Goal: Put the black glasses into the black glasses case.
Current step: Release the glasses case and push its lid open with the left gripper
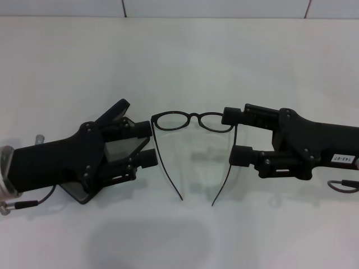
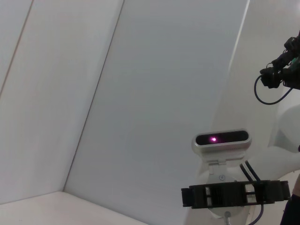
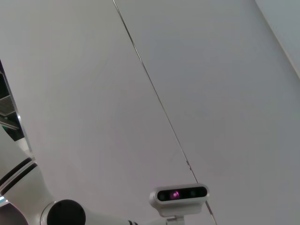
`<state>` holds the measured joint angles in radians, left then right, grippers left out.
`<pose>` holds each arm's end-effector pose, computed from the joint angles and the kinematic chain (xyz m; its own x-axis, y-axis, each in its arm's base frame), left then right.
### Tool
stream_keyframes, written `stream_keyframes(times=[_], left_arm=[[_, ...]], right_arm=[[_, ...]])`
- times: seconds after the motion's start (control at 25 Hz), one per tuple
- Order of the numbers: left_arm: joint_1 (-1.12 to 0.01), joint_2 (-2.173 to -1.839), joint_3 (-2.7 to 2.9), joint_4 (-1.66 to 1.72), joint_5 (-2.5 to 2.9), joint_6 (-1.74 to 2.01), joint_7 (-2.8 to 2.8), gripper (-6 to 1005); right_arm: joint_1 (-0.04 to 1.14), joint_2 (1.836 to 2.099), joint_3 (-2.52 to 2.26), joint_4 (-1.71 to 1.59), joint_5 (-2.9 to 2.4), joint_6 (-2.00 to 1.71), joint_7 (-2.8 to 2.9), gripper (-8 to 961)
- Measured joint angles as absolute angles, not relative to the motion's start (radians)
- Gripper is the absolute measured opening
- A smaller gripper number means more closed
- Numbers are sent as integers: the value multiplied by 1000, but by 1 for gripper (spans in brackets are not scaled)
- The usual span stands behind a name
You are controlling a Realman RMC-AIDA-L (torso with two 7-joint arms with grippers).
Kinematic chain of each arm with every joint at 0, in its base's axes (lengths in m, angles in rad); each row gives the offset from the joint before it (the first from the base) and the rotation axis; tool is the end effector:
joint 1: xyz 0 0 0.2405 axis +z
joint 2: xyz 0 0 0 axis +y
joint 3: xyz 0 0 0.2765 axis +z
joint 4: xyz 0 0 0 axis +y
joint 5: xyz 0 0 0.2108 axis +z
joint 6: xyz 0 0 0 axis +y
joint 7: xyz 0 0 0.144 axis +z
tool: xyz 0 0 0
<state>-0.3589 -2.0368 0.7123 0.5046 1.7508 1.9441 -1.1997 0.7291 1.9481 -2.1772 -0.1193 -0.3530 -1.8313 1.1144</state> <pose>-0.2905 0.2544 0.0093 0.5888 0.2696 0.7620 0.3600 -0.9315 0.0513 0.2021 0.3094 -0.0356 0.5524 -0.3473 -0.7578 -0.1844 -0.9375 0.2952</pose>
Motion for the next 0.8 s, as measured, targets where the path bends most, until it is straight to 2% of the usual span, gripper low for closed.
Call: stream_keyframes(times=[0.52,0.72,0.8], left_arm=[[-354,-2051,710,530,1704,1962,-1213,585],[-290,-2100,762,860,1692,1928,-1435,585],[-233,-2102,857,1112,1695,1819,-1606,583]], right_arm=[[707,1953,-2165,-120,-355,-1834,1109,834],[685,1942,-2142,-114,-360,-1830,1105,831],[687,1937,-2138,-112,-357,-1818,1104,830]])
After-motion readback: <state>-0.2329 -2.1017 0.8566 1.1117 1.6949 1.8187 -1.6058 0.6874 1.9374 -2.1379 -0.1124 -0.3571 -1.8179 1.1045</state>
